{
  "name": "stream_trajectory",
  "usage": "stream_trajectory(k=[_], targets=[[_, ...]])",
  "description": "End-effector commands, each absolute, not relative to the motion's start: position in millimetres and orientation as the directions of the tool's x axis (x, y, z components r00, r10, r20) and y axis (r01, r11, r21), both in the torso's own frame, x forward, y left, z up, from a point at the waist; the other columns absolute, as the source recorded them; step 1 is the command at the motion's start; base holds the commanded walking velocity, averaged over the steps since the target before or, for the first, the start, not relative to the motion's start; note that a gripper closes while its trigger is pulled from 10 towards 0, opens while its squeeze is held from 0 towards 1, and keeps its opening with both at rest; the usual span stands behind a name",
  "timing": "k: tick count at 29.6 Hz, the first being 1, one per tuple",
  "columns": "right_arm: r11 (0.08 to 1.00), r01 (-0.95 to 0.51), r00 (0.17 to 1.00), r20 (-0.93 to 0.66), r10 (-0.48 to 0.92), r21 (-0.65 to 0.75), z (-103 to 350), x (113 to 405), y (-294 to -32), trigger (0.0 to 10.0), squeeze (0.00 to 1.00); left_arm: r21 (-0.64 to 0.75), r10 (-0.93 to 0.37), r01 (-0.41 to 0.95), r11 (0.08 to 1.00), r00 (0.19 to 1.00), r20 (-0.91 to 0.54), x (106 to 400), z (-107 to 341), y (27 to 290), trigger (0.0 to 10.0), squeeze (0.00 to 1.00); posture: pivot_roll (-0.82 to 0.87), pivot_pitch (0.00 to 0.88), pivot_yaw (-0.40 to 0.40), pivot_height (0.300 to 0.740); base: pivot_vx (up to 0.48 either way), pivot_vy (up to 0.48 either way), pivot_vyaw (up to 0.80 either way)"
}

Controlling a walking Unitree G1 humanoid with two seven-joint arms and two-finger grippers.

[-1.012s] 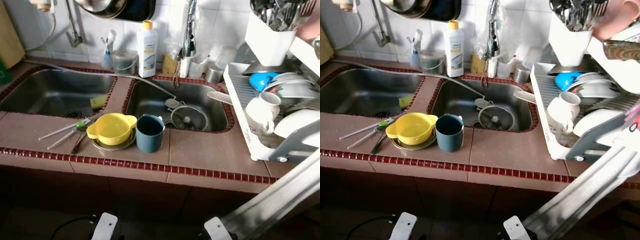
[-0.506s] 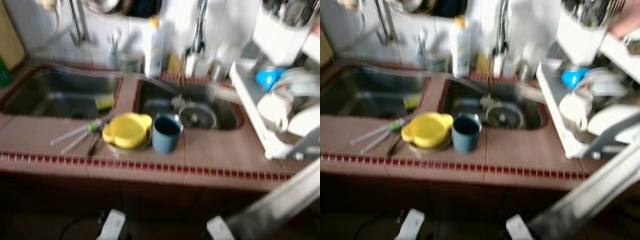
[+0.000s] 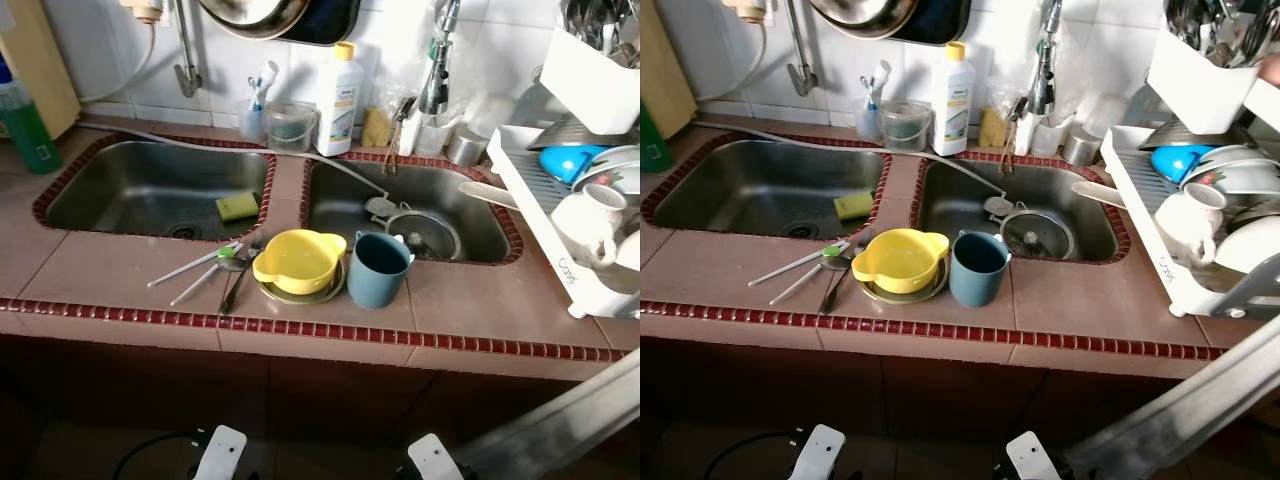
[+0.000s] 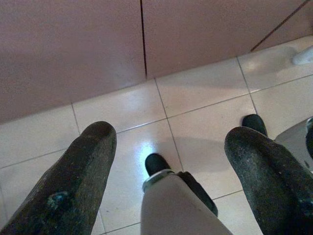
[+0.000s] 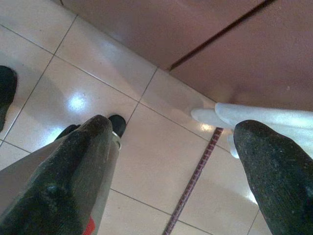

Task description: Kitchen organization

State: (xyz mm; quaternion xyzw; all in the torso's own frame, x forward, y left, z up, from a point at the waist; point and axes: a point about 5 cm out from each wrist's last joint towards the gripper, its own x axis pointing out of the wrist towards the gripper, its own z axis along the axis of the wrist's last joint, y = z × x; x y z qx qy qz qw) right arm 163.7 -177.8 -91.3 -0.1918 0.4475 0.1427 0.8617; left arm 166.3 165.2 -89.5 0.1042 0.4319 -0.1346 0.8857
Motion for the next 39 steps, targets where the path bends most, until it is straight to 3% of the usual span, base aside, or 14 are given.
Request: stream_trajectory(k=[1,2,3,26,27,30,31,32,39], targets=[[0.891,-0.407,0.555,-0.829,0.066,-0.201,-91,163,-181,10.0,0.0,0.074,-0.143,0.327,0.942,0.592,-0.793,167,-89,165,10.0,0.0,-0.03,0.0,-0.057,0.74,0.0,0.0,0.0],[0.898,-0.398,0.557,-0.827,0.072,-0.189,-91,163,-181,10.0,0.23,0.077,-0.14,0.327,0.942,0.592,-0.794,167,-89,165,10.0,0.0,-0.03,0.0,-0.057,0.74,0.0,0.0,0.0],[0.907,-0.385,0.558,-0.826,0.081,-0.171,-91,163,-181,10.0,1.0,0.078,-0.139,0.326,0.942,0.592,-0.794,167,-89,165,10.0,0.0,-0.03,0.0,-0.059,0.74,0.0,0.0,0.0],[0.9,-0.388,0.579,-0.812,0.071,-0.198,-89,168,-182,10.0,1.0,0.051,-0.212,0.4,0.915,0.584,-0.784,167,-89,155,10.0,0.0,-0.03,0.0,-0.064,0.74,0.0,0.0,0.0],[0.9,-0.388,0.58,-0.811,0.07,-0.2,-89,168,-183,10.0,0.0,0.035,-0.221,0.389,0.921,0.591,-0.776,168,-88,154,10.0,1.0,-0.04,0.0,-0.059,0.74,0.0,0.0,0.0],[0.9,-0.387,0.585,-0.808,0.07,-0.202,-88,168,-183,10.0,0.0,0.05,-0.204,0.376,0.925,0.605,-0.77,169,-87,157,10.0,1.0,-0.04,0.0,-0.059,0.74,0.0,0.0,0.0],[0.898,-0.39,0.587,-0.806,0.073,-0.203,-88,168,-183,10.0,0.0,0.047,-0.205,0.373,0.927,0.606,-0.769,169,-87,159,10.0,0.64,-0.04,0.0,-0.059,0.74,0.0,0.0,0.0],[0.893,-0.401,0.595,-0.8,0.083,-0.205,-87,170,-182,10.0,0.0,0.064,-0.209,0.395,0.917,0.611,-0.764,170,-86,159,10.0,0.0,-0.04,0.0,-0.06,0.74,0.0,0.0,0.0],[0.854,-0.48,0.627,-0.76,0.175,-0.2,-79,184,-175,10.0,0.0,0.086,-0.295,0.504,0.859,0.626,-0.722,175,-80,158,10.0,0.0,-0.04,0.0,-0.057,0.74,0.0,0.0,0.0]])
